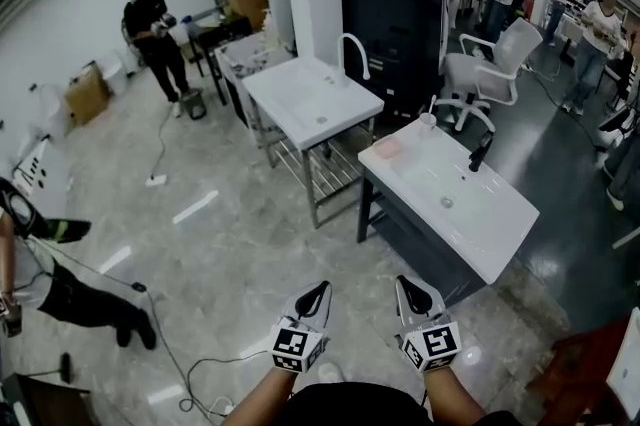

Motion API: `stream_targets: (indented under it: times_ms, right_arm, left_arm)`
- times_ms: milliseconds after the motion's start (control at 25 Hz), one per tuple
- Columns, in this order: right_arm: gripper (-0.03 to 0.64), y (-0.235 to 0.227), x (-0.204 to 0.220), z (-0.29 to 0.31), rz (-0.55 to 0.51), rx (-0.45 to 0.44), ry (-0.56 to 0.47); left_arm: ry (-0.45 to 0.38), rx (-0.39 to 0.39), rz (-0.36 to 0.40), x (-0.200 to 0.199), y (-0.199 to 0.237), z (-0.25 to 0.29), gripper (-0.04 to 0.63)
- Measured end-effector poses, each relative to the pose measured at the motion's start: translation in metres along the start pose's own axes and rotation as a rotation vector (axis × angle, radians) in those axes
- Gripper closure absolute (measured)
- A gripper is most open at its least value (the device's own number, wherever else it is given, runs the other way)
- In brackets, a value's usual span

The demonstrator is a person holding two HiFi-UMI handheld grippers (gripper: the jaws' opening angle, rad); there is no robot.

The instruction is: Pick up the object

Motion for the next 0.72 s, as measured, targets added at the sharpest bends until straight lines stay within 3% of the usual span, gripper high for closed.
stream_targets:
  times_ms: [440, 720]
  right_arm:
    - [0.614, 0.022, 0.006, 0.031, -0.009, 0.015, 0.02]
    - [0.614, 0.003, 0.013, 0.049, 0.006, 0.026, 0.035]
  left_arm:
    - [0.024, 0.038, -0.003, 0.01, 0.034, 0.004, 0.577]
    - [0.047, 0.046, -0.01, 0.014, 0.043, 0.026, 0.577]
Point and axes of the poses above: the fingertips, and each gripper's own axes: z forward along the fingers, y to its left, x out of its underside, the point moved 7 cm from there along -z, backward along the fingers, and after that the axes turned 7 degrees about -x, right-handed, at the moved point
